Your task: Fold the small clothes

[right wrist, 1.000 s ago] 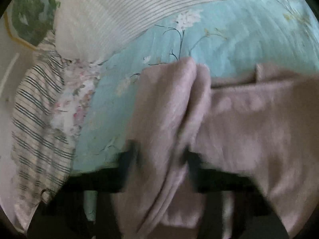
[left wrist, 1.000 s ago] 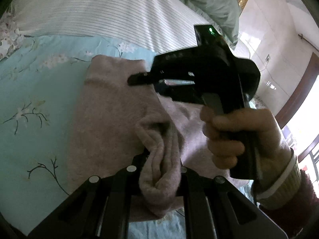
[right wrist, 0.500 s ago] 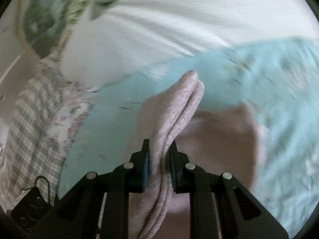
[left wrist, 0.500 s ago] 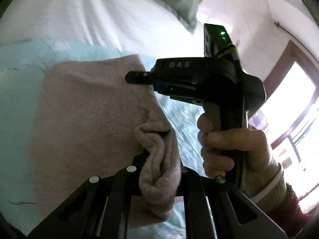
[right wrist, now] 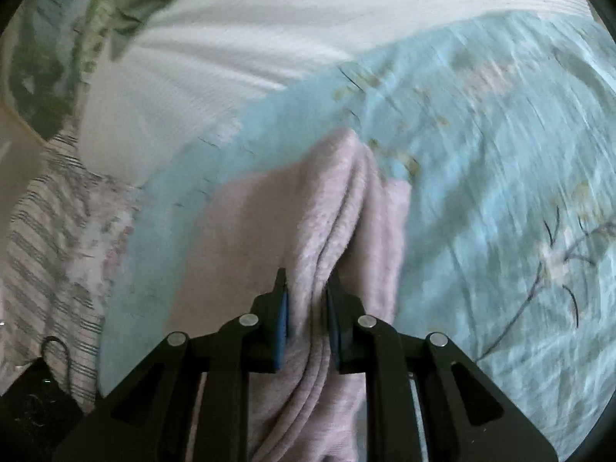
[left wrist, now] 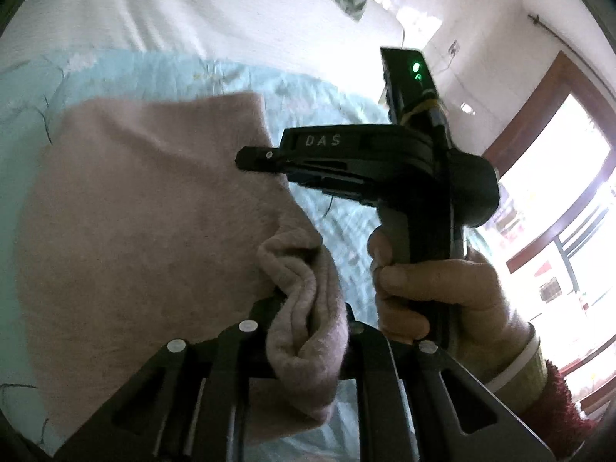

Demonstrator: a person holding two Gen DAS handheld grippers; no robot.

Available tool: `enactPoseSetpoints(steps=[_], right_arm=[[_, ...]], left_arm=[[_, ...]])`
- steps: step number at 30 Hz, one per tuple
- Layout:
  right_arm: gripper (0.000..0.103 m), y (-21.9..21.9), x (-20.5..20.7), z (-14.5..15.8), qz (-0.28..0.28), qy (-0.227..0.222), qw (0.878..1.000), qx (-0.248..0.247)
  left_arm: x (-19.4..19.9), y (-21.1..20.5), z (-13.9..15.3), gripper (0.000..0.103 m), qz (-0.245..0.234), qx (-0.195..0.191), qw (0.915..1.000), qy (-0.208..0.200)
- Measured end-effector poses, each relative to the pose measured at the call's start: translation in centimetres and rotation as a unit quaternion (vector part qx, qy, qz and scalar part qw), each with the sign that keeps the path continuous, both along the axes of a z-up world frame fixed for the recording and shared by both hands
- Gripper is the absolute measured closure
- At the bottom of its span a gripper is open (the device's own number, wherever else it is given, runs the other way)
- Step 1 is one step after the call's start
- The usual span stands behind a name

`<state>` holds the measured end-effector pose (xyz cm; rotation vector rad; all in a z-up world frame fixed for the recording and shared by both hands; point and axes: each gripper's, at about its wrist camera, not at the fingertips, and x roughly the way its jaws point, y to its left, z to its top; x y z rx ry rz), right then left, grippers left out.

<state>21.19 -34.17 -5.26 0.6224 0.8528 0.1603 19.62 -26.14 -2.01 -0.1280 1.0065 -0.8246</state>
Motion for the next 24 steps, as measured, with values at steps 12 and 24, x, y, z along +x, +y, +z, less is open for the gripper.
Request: enactPoseSetpoints(steps=[12, 24], right_arm=[[0.085, 1.0, -2.1, 1.0, -0.036, -0.021, 0.998, -0.043], [0.072, 0.3, -3.7, 0.5, -0.063, 0.005, 0.996, -0.055]], left_arm=[[-0.6, 0.3, -1.5, 0.081, -0.013, 0.009, 0.9998, 0.008], [-1.9, 4.9, -0.3, 0.041, -0.012, -0.01, 0.9997, 0.017]])
